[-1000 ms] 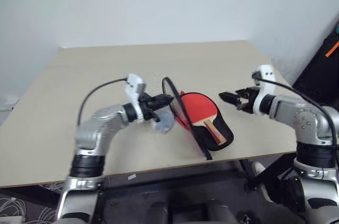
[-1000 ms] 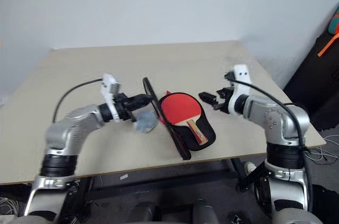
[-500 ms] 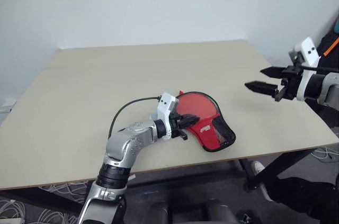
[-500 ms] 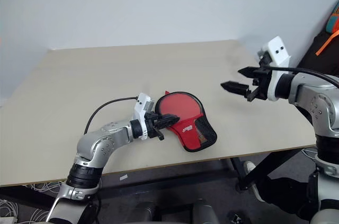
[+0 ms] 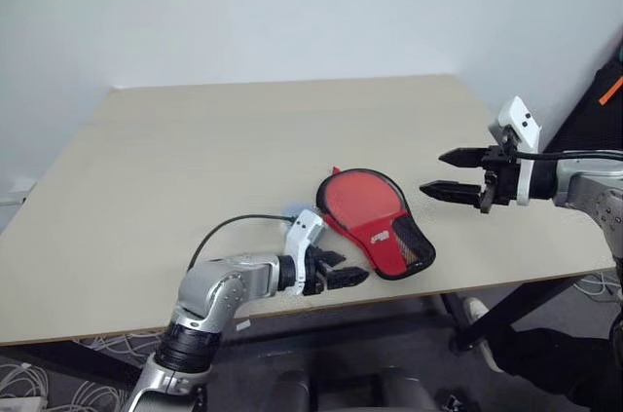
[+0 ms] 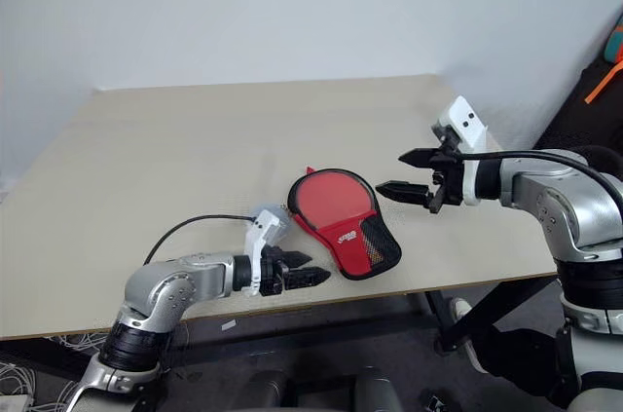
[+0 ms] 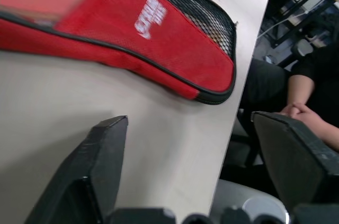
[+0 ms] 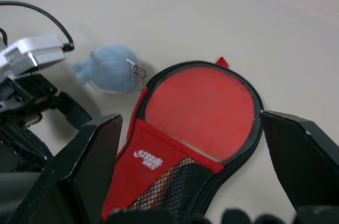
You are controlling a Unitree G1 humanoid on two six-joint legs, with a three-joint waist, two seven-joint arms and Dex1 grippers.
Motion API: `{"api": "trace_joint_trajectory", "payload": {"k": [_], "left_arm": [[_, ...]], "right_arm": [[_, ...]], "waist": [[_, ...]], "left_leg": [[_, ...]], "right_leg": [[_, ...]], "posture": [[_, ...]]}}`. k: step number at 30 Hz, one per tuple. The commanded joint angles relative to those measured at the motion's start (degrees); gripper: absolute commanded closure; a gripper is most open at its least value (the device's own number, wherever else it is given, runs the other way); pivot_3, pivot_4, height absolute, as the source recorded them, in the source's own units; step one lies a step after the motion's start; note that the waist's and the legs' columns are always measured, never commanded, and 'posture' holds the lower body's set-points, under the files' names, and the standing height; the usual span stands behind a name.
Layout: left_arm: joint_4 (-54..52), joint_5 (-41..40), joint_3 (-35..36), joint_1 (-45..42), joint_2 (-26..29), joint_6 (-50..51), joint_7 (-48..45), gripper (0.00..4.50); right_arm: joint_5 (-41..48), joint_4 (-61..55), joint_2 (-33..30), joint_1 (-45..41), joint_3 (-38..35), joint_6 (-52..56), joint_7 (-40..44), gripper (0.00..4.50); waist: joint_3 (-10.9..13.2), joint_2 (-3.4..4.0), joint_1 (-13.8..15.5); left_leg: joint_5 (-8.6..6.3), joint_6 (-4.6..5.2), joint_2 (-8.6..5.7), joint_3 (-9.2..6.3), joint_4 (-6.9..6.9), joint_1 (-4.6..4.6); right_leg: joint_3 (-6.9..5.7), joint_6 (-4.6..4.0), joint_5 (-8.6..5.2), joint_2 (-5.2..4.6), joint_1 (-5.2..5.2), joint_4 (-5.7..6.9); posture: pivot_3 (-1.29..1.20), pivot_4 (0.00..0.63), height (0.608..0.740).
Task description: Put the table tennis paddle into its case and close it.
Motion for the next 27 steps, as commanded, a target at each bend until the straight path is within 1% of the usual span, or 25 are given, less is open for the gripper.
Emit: {"api": "trace_joint_trajectory", "payload": {"k": [1, 3, 8, 16, 19, 27], "left_arm": [[1.2, -0.4, -0.1, -0.8, -1.9, 1.1, 1.0, 0.71], [3.6, 0.9, -0.1, -1.4, -4.0, 0.4, 2.7, 0.71], [10.7, 0.4, 4.1, -3.6, -10.5, 2.4, 7.2, 0.71], [15.4, 0.7, 6.6, -5.7, -14.7, 6.9, 10.6, 0.71], [17.9, 0.8, 8.0, -7.2, -16.6, 7.4, 11.4, 0.71], [22.6, 0.5, 11.1, -9.7, -20.6, 7.0, 11.9, 0.71]], "right_arm": [[1.2, -2.8, 0.7, -0.1, -1.7, 0.8, -1.5, 0.0], [1.8, -3.5, 1.3, 0.0, -2.2, 1.5, -2.4, 0.0], [3.3, -4.7, 2.9, -0.6, -3.2, 3.6, -5.1, 0.0], [4.3, -5.6, 4.1, 0.1, -3.4, 4.2, -7.5, 0.0], [4.7, -6.0, 4.7, 0.4, -3.5, 4.3, -8.5, 0.0], [5.1, -6.3, 5.7, 0.5, -3.4, 4.5, -10.0, 0.0]], "waist": [[0.0, 0.0, 0.0], [0.0, 0.01, 0.0], [0.0, 0.01, 0.4], [-0.1, 0.0, 0.8], [-0.1, 0.0, 1.4], [-0.1, 0.0, 1.5]], "left_leg": [[0.0, 0.0, 0.0, 0.0, 0.0, 0.0], [0.0, 0.0, -0.01, 0.01, 0.0, 0.0], [0.0, 0.01, -0.08, -0.07, 0.09, 0.03], [0.0, 0.01, -0.1, -0.06, 0.1, 0.08], [0.0, 0.01, -0.1, -0.06, 0.12, 0.1], [0.0, 0.0, -0.17, -0.18, 0.18, 0.1]], "right_leg": [[0.0, 0.0, 0.0, 0.0, 0.0, 0.0], [0.0, 0.0, 0.0, 0.0, 0.0, 0.0], [-0.03, 0.01, 0.0, -0.03, 0.13, -0.02], [-0.03, 0.02, 0.01, -0.03, 0.2, -0.04], [-0.03, 0.02, 0.01, -0.03, 0.22, -0.04], [-0.08, 0.04, 0.02, -0.04, 0.34, -0.09]], "posture": [[0.0, 0.0, 0.74], [0.0, 0.0, 0.74], [0.0, 0.0, 0.74], [0.0, 0.0, 0.74], [0.0, 0.0, 0.74], [0.0, 0.0, 0.74]]}}
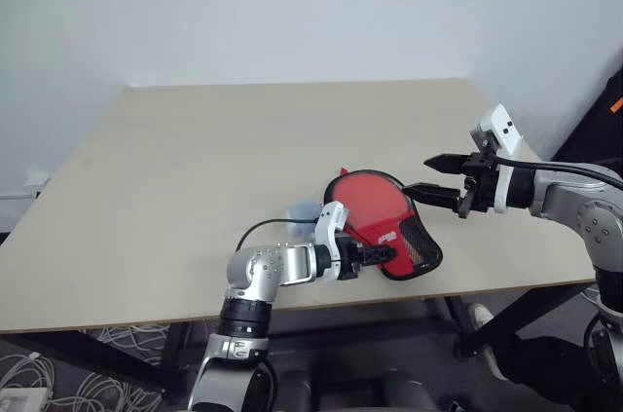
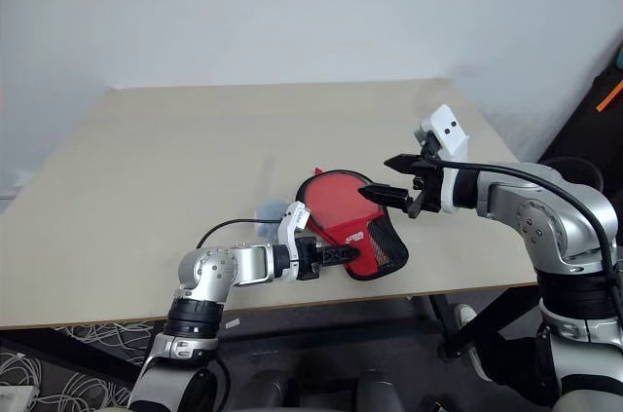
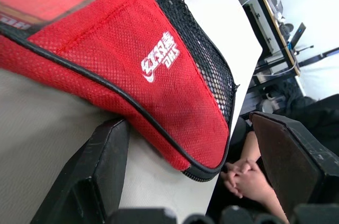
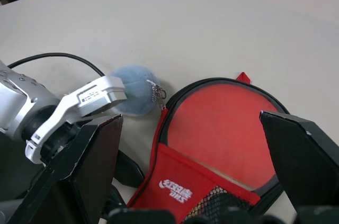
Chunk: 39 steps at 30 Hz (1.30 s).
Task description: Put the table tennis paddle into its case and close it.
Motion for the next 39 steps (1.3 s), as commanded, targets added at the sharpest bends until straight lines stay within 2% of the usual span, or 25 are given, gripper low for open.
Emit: {"api": "trace_joint_trajectory", "payload": {"k": [1, 13, 16, 25, 26, 35, 39], "left_arm": [[3.8, 0.9, 0.4, -0.6, -1.5, 0.0, 1.6, 0.71], [5.4, 1.5, 1.8, -1.1, -1.4, 4.0, 3.2, 0.71], [5.1, 2.0, 2.2, -0.9, -1.1, 6.5, 5.2, 1.23], [3.2, 1.9, 0.1, -0.6, 2.4, 13.5, 5.9, 4.27], [2.9, 1.8, -0.2, -0.6, 2.7, 13.7, 5.6, 4.46], [-1.7, -0.4, 0.9, 0.4, 4.5, 17.5, 3.9, 4.46], [-8.0, -5.5, 0.1, 3.4, 7.8, 21.7, 3.0, 4.46]], "right_arm": [[1.0, -1.7, 0.2, -0.3, -2.0, -0.2, -0.6, 0.0], [1.5, -2.1, 0.6, -0.7, -1.5, 0.3, -1.5, 0.0], [1.6, -2.0, 0.7, -0.9, -1.4, 0.4, -1.7, 0.0], [1.8, -2.0, 1.5, -1.6, -1.2, 0.4, -2.1, 0.0], [1.9, -2.1, 1.6, -1.6, -1.2, 0.5, -2.2, 0.0], [2.5, -3.1, 2.3, -0.8, -1.4, 0.9, -3.0, 0.0], [2.5, -3.4, 2.9, -0.2, -1.2, 0.6, -3.4, 0.0]], "waist": [[0.0, 0.0, 0.0], [0.0, 0.0, 0.0], [0.0, 0.01, -0.1], [0.0, 0.01, -0.1], [0.0, 0.01, -0.1], [0.0, 0.01, -0.4], [0.0, 0.01, -0.6]], "left_leg": [[0.0, 0.0, 0.0, -0.01, 0.0, 0.0], [-0.01, -0.02, -0.02, -0.05, 0.0, -0.01], [-0.01, -0.02, -0.01, -0.05, -0.03, 0.0], [-0.01, -0.02, 0.05, -0.02, -0.2, -0.03], [-0.01, -0.02, 0.05, -0.02, -0.19, -0.02], [-0.02, -0.03, 0.08, 0.0, -0.28, -0.04], [-0.03, -0.05, 0.11, 0.03, -0.36, -0.04]], "right_leg": [[-0.01, 0.0, 0.0, 0.0, 0.0, 0.0], [-0.04, 0.0, 0.0, -0.02, 0.01, -0.02], [-0.05, 0.01, -0.01, -0.02, -0.01, -0.02], [-0.04, 0.0, -0.02, 0.03, -0.19, 0.0], [-0.04, 0.0, -0.02, 0.03, -0.18, 0.0], [-0.02, 0.0, -0.02, 0.04, -0.25, 0.0], [0.01, 0.0, -0.02, 0.05, -0.31, 0.0]], "posture": [[0.0, 0.0, 0.74], [0.0, 0.0, 0.74], [0.0, 0.0, 0.74], [0.0, 0.0, 0.74], [0.0, 0.0, 0.74], [0.0, 0.0, 0.74], [0.0, 0.0, 0.74]]}}
